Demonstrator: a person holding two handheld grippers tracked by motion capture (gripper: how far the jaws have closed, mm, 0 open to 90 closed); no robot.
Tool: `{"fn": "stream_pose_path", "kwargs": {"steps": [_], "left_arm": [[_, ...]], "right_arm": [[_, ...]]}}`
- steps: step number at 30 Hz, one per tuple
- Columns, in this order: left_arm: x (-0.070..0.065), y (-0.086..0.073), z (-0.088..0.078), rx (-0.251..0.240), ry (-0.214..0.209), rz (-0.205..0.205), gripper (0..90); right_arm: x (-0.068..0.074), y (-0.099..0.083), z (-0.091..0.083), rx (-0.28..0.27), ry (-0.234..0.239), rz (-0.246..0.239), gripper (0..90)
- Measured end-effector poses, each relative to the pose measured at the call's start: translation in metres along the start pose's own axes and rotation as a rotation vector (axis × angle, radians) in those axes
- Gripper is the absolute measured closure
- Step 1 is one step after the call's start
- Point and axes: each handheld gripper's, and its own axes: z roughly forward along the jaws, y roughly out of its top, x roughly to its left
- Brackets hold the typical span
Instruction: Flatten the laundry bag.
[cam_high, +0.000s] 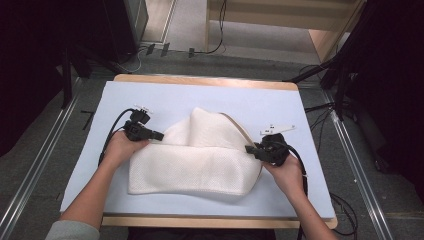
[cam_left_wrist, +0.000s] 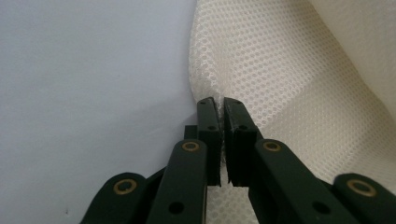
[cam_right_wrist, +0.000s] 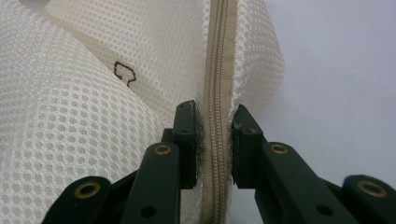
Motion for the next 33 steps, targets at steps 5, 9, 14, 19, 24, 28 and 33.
{"fn": "stream_pose_path", "kwargs": {"steps": [5, 9, 14, 19, 24, 28, 33], "left_arm": [[0.006, 0.000, -0.025, -0.081, 0.018, -0.037, 88.5], [0.012, -0.004, -0.045, -0.134, 0.051, -0.052, 88.7], [0.028, -0.014, -0.070, -0.201, 0.085, -0.126, 88.8], [0.041, -0.024, -0.084, -0.222, 0.130, -0.147, 88.8], [0.057, -0.037, -0.093, -0.237, 0.155, -0.189, 88.4], [0.071, -0.050, -0.102, -0.252, 0.177, -0.217, 87.8], [0.085, -0.058, -0.105, -0.255, 0.214, -0.244, 86.1]], "right_arm": [[0.003, 0.003, -0.008, -0.013, -0.007, -0.023, 79.0], [0.008, 0.006, -0.011, -0.026, -0.020, -0.039, 79.7], [0.011, 0.008, -0.011, -0.030, -0.038, -0.042, 79.6], [0.018, 0.014, 0.000, -0.029, -0.017, -0.048, 78.6], [0.033, 0.028, 0.021, -0.025, -0.001, -0.072, 65.7], [0.040, 0.035, 0.029, -0.030, 0.030, -0.094, 53.3], [0.038, 0.039, 0.023, -0.064, 0.063, -0.084, 47.8]]}}
